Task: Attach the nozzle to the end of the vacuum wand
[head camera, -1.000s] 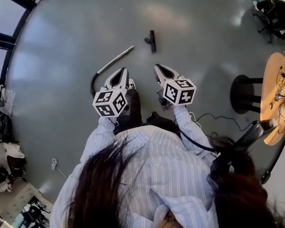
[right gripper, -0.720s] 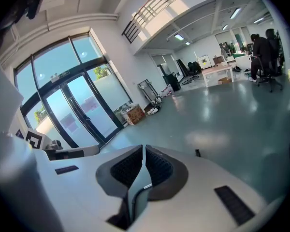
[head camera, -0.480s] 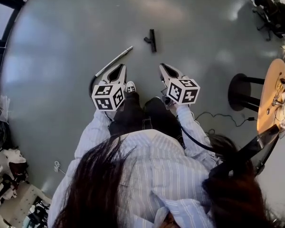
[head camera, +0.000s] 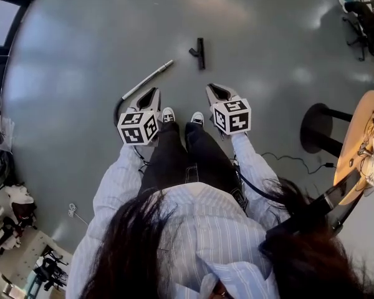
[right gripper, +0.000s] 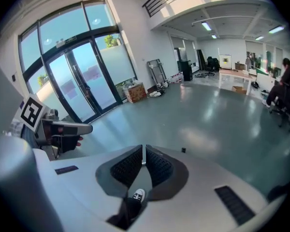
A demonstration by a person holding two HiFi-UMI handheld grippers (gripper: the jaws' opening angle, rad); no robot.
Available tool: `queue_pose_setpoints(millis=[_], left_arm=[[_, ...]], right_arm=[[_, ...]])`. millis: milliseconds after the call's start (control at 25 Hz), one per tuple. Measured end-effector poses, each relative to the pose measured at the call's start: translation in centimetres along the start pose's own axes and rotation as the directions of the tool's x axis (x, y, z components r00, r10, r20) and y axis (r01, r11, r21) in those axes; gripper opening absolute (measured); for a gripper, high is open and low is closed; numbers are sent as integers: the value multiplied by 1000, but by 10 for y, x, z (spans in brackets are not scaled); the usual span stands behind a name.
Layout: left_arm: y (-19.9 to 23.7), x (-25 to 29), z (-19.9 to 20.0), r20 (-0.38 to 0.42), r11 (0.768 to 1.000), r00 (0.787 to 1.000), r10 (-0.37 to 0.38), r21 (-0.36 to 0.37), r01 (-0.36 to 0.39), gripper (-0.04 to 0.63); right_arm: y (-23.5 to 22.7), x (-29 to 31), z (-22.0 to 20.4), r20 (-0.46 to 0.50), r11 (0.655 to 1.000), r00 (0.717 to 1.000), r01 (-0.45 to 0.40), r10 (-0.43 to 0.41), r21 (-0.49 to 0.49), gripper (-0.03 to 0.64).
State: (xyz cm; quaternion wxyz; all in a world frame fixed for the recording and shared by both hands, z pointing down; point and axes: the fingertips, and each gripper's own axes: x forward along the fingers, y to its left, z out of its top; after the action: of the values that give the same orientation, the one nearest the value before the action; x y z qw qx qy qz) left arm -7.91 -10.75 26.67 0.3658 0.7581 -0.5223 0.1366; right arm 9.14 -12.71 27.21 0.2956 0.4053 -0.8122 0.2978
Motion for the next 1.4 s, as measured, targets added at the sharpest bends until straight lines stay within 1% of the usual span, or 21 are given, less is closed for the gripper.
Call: queue_pose_setpoints(millis=[80, 160, 240, 360, 440, 520, 640, 720, 800, 880, 920, 960, 1000, 1080, 1160, 1240, 1400], left_arm=[[6, 14, -5, 0, 1000, 1000, 21, -3, -21, 9], [15, 31, -12, -20, 999, 999, 33, -4, -33, 9], [25, 55, -19, -60, 1000, 998, 28, 13, -27, 10], [45, 92, -30, -106, 998, 994, 26, 67, -19, 10], [68, 117, -40, -127, 993, 991, 39, 115, -24, 11], [97, 147, -52, -152, 989, 987, 49, 146, -27, 11], [148, 204, -81, -193, 989, 980, 57, 147, -29, 11], [184, 243, -104, -207, 989, 976, 73, 141, -44, 11], [217, 286, -131, -221, 988, 972, 79, 147, -47, 11], [242, 329, -167, -263, 986, 963, 60, 163, -17, 12], [253, 350, -188, -293, 986, 955, 43, 164, 6, 39], [264, 371, -210, -324, 987, 946, 24, 158, 29, 97], [275, 391, -230, -349, 988, 937, 11, 150, 45, 121], [298, 428, -267, -384, 986, 923, 9, 158, 56, 130], [323, 459, -303, -413, 977, 910, 25, 204, 65, 137], [350, 483, -336, -440, 963, 897, 49, 260, 75, 151], [402, 519, -385, -454, 940, 883, 121, 339, 46, 196]], right_arm=[[-13, 12, -8, -35, 999, 999, -3, 2, -44, 25], [-26, 28, -15, -60, 999, 998, -9, 6, -53, 25], [-40, 49, -19, -75, 999, 997, -13, 10, -29, 25], [-64, 88, -29, -93, 1000, 996, -8, 10, 23, 25], [-77, 121, -37, -100, 999, 995, -6, 11, 53, 25], [-91, 160, -45, -103, 997, 995, -6, 14, 77, 26], [-117, 230, -65, -125, 994, 992, -18, 31, 106, 38], [-136, 279, -85, -146, 993, 988, -30, 47, 114, 57], [-159, 327, -108, -163, 995, 986, -27, 42, 95, 73], [-184, 370, -137, -181, 997, 983, -21, 34, 73, 85], [-195, 391, -155, -189, 997, 981, -22, 35, 69, 89], [-207, 412, -172, -196, 997, 980, -26, 39, 68, 95], [-219, 432, -191, -204, 997, 978, -28, 41, 67, 103], [-245, 472, -227, -226, 998, 973, -23, 35, 57, 132], [-272, 508, -260, -244, 999, 970, -3, 15, 50, 185], [-295, 542, -285, -244, 998, 970, 16, -1, 60, 224], [-338, 605, -316, -216, 996, 975, 69, -57, 49, 269]])
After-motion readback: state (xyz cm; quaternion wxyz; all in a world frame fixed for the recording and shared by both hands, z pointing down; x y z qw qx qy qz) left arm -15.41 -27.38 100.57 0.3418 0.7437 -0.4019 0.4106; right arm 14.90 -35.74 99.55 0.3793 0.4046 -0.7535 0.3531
